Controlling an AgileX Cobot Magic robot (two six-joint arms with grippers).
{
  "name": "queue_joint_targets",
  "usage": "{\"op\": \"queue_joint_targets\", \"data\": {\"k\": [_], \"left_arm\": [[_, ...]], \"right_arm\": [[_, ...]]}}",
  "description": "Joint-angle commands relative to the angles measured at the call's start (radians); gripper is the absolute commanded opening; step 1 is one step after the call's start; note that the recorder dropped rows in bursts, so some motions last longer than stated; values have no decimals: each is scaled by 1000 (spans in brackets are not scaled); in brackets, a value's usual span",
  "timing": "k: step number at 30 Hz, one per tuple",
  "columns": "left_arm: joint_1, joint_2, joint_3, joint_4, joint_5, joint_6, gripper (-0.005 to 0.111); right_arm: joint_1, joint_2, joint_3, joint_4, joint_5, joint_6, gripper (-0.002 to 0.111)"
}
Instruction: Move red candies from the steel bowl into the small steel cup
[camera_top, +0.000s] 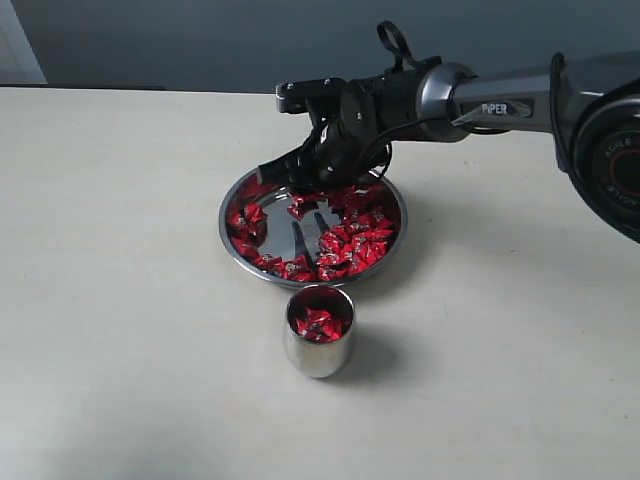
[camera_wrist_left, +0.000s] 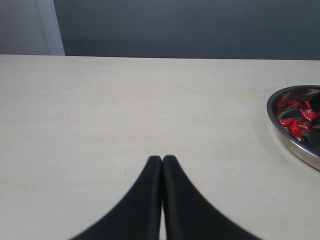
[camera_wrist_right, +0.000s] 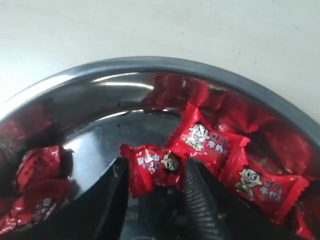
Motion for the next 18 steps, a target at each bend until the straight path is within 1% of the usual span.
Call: {"op": "queue_joint_targets", "data": {"k": [1,8,9,10,14,15,18], "left_arm": [[-5,-5,3,0,-4,-2,0],[-5,-5,3,0,-4,-2,0],[-5,-5,3,0,-4,-2,0],[-5,-5,3,0,-4,-2,0],[-5,-5,3,0,-4,-2,0],[-5,-5,3,0,-4,-2,0],[-5,-5,3,0,-4,-2,0]], "right_arm": [[0,22,-5,25,-9,-6,37],[0,39,-5,29,-11,-6,36],[0,39,-5,27,-11,-6,34],[0,39,-5,23,-11,-6,28],[0,39,-5,23,-11,-4,2],[0,39,-5,25,-9,-4,-1],[0,21,-5,25,14,-2,-1]]}}
